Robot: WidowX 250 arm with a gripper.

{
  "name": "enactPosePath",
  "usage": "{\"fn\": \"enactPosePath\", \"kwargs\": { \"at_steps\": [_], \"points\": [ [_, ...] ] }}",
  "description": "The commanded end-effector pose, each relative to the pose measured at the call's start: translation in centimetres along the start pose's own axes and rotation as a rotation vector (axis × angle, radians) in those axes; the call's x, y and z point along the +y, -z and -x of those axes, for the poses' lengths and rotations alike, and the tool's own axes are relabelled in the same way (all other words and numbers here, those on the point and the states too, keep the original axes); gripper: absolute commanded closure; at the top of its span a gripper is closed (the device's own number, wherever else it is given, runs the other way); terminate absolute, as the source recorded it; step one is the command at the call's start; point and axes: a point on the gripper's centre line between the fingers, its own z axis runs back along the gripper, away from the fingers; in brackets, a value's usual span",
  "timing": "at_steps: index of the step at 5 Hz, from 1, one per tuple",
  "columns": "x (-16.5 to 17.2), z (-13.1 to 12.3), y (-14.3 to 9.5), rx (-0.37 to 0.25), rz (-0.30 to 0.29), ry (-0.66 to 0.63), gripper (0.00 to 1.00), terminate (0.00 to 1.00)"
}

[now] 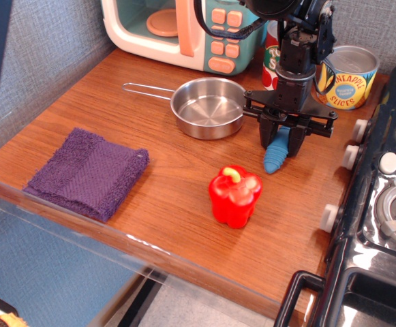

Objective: Move the blue spoon between the cans and red pepper

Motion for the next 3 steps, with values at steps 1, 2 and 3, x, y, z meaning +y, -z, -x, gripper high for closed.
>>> {"fn": "enactPosePath", "kwargs": {
  "at_steps": [1, 2, 3],
  "points": [
    [0.3, 0.9, -2.8, -0.03, 0.026, 0.02, 0.0, 0.0],
    [0.7, 0.4, -6.9, -0.07, 0.11, 0.026, 0.0, 0.0],
    [1.5, 0.5, -10.5, -0.111, 0.167, 0.039, 0.0, 0.0]
  ]
}}
